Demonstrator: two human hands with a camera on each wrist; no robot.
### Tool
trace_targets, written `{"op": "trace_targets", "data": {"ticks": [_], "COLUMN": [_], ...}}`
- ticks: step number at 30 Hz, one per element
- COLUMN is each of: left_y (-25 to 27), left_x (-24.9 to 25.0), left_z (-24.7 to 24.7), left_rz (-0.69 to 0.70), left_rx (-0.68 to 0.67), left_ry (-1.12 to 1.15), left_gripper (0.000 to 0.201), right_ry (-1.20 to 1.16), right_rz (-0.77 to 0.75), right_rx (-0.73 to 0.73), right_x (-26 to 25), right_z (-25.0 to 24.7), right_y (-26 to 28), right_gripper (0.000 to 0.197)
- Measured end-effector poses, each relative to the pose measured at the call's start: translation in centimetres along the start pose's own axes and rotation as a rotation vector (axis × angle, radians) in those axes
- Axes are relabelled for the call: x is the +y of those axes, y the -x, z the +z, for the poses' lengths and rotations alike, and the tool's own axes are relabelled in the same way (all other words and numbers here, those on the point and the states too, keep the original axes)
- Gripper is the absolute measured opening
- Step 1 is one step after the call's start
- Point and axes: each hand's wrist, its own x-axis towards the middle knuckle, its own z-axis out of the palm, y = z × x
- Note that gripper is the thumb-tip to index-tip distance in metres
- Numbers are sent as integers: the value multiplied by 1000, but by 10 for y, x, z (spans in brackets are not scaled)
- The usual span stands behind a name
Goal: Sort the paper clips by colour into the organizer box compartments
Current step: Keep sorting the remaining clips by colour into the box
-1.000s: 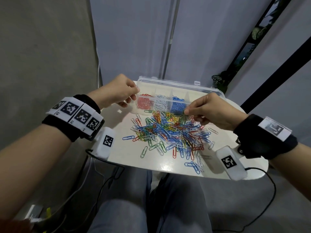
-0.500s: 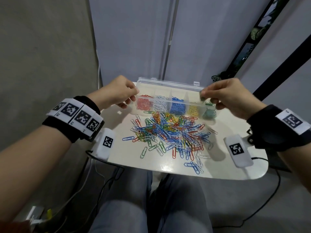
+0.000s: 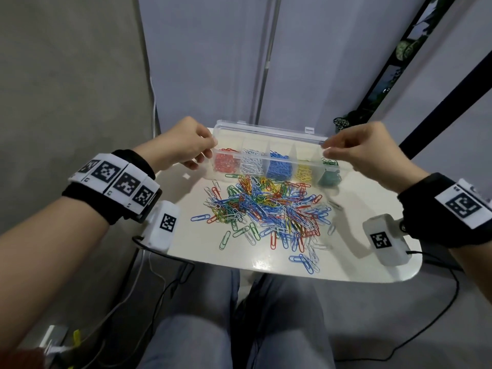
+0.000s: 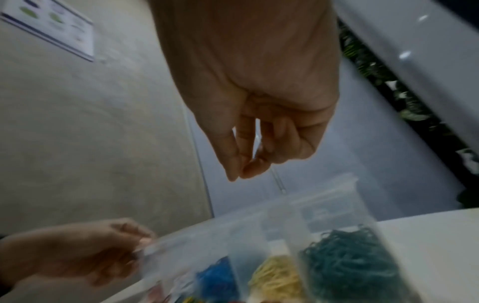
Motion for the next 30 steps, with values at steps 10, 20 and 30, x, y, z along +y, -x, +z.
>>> {"op": "trace_targets", "data": {"ticks": [10,20,30], "left_y": [1,0,1], "left_x": [1,0,1], "left_z": [0,0,0], "left_rz": [-8,-4,-1], "left_rx": [9,6,4], "left_ry": [-14,-3,-8], "left_gripper": [23,22,21], "right_ry": [311,229,-86], "right_rz": [-185,-150,31], "right_rx": [-408,-436,-325], "right_x": [-11,-9,-24], "right_z": [62,74,46], "right_y": [18,14,3], "right_gripper": [22,5,2]}}
